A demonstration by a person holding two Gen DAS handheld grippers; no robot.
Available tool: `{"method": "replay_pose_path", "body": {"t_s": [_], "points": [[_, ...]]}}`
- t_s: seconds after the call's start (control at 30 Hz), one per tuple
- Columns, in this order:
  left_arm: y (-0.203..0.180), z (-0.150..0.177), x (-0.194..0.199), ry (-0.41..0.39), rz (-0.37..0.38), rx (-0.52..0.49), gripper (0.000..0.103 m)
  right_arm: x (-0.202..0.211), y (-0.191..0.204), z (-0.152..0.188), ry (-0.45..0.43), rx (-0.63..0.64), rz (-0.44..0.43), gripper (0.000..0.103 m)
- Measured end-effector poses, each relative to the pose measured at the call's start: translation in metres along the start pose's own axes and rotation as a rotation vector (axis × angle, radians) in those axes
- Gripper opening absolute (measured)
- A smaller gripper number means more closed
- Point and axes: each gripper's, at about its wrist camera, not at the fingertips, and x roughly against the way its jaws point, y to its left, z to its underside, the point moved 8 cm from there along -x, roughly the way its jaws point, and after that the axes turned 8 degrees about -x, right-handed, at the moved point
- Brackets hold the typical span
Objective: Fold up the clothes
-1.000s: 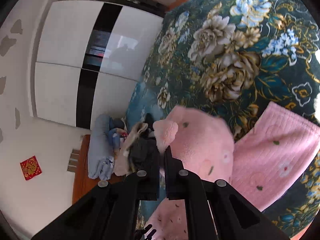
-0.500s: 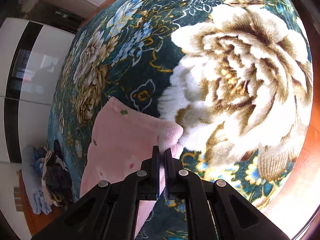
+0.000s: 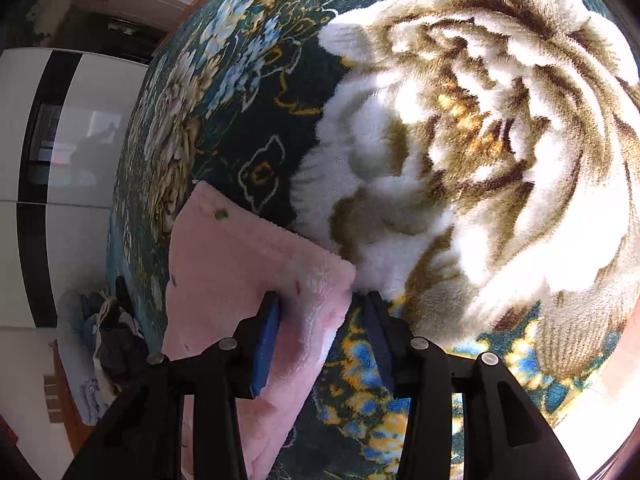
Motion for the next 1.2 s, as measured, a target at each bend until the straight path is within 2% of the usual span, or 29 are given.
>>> {"method": "replay_pose_path", "body": {"t_s": [0.03,0.1,0.27,0.3,0.43,0.47,0.5,0.6,0.67,0.77,0.83,0.97,1.07,1.13,1.2], "points": [[0.001,0.000,0.000,0.000,-0.001,0.004,0.049,-0.001,0.003,0.000,-0.006,0.000,-0.010,0.040],[0.003,0.000,0.000,0.000,-0.003,0.013,0.049,-0.004,0.011,0.001,-0.001,0.007,-0.014,0.014],[0.004,-0.001,0.002,-0.003,-0.006,0.011,0.049,-0.005,0.046,-0.003,-0.007,0.029,-0.041,0.011],[0.005,-0.001,0.002,-0.004,-0.006,0.012,0.049,-0.001,0.061,-0.008,-0.015,0.037,-0.063,0.010],[0.011,-0.002,0.005,-0.011,-0.010,0.026,0.049,0.039,0.134,-0.038,-0.100,0.099,-0.239,0.008],[0.014,-0.002,0.005,-0.012,-0.009,0.037,0.049,0.048,0.146,-0.044,-0.128,0.137,-0.249,0.008],[0.018,-0.003,0.005,-0.013,-0.005,0.051,0.049,0.052,0.152,-0.048,-0.150,0.168,-0.237,0.008],[0.027,-0.005,0.008,-0.024,0.032,0.111,0.049,0.033,0.138,-0.056,-0.153,0.212,-0.095,0.008],[0.029,-0.010,0.015,-0.036,0.073,0.132,0.049,0.011,0.106,-0.057,-0.121,0.161,0.002,0.008],[0.044,-0.033,0.040,-0.080,-0.012,0.085,0.049,-0.010,0.067,-0.055,-0.093,0.076,0.069,0.008],[0.068,-0.051,0.065,-0.119,-0.051,0.083,0.049,-0.013,0.062,-0.054,-0.090,0.082,0.083,0.008],[0.140,-0.075,0.115,-0.192,-0.085,0.148,0.049,-0.011,0.069,-0.056,-0.087,0.101,0.093,0.008],[0.195,-0.068,0.123,-0.138,-0.143,0.176,0.054,-0.013,0.076,-0.056,-0.090,0.115,0.113,0.009],[0.220,-0.052,0.109,-0.071,-0.132,0.185,0.054,-0.018,0.076,-0.054,-0.092,0.109,0.136,0.009],[0.234,-0.038,0.094,-0.036,-0.125,0.189,0.054,-0.025,0.073,-0.052,-0.089,0.092,0.157,0.009]]}}
